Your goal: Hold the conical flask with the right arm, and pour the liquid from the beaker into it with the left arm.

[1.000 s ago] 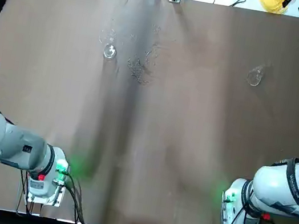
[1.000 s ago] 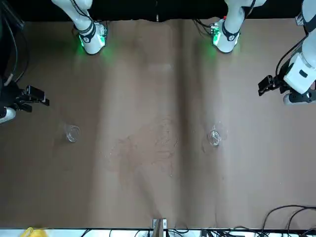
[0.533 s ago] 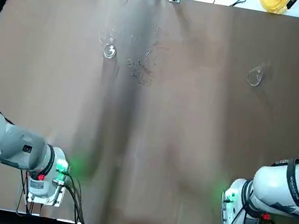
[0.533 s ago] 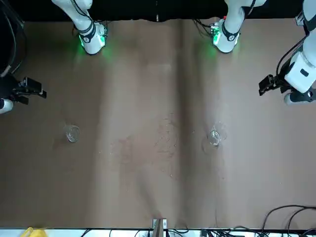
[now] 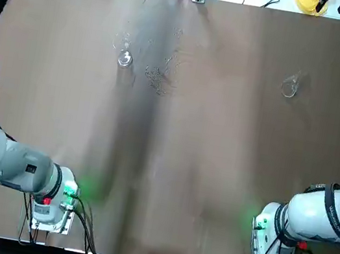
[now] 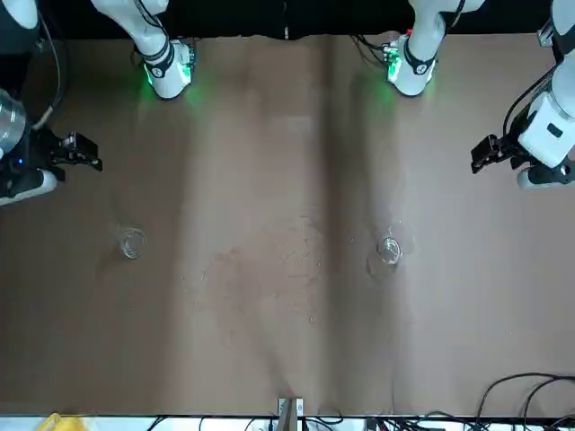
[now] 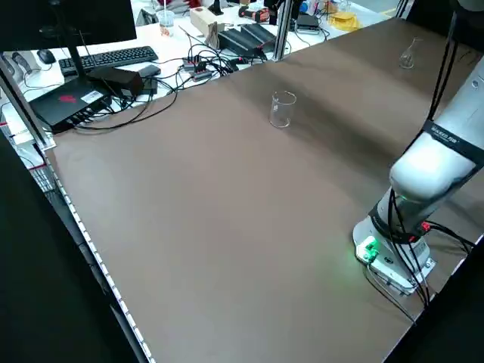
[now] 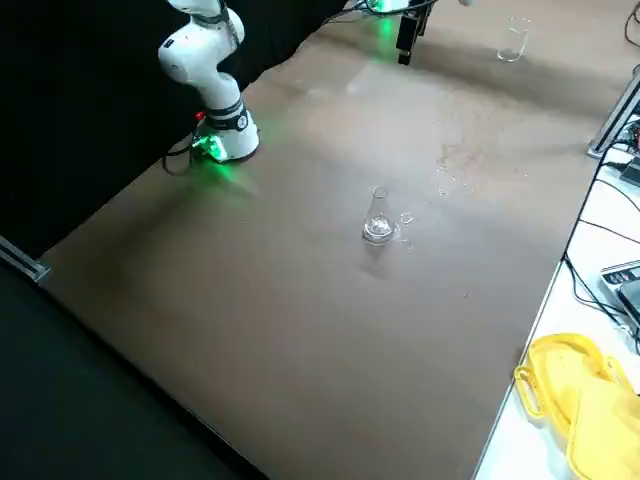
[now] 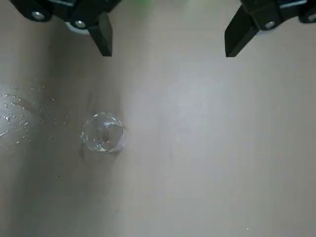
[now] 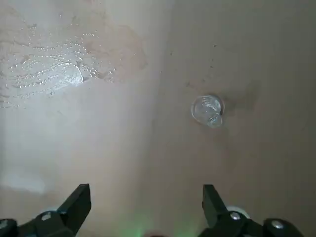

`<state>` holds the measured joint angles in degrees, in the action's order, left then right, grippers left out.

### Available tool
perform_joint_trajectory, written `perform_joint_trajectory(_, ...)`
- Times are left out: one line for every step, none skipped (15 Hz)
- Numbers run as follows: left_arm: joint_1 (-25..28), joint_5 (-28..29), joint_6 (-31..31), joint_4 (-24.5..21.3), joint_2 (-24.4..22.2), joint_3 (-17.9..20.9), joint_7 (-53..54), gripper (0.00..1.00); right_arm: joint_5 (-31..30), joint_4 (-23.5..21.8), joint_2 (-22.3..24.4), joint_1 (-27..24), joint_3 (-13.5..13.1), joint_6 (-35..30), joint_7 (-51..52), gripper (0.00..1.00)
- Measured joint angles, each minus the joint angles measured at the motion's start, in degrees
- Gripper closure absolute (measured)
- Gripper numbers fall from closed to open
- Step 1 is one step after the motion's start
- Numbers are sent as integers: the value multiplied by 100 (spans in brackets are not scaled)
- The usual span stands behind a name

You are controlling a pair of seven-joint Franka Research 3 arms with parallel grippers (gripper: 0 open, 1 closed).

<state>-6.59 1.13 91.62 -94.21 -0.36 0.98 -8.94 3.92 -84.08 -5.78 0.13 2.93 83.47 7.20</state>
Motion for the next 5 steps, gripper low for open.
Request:
perform_joint_trajectory(-1, 0, -20, 1, 0, -3, 0, 0, -10, -208, 200, 129, -140, 88, -3, 0)
perform_joint_trajectory(0, 0, -46, 1, 0, -3, 0, 0, -12, -312, 295, 232, -257, 125, -3, 0)
perform_joint_trajectory(3, 0, -60, 1, 0, -3, 0, 0, -13, -395, 372, 306, -346, 145, -3, 0)
perform_joint_trajectory(6, 0, -67, 1, 0, -3, 0, 0, -16, -454, 423, 342, -393, 154, -3, 0)
perform_joint_trajectory(8, 0, -69, 2, 0, -3, 0, 0, -20, -489, 450, 361, -419, 154, -2, 0)
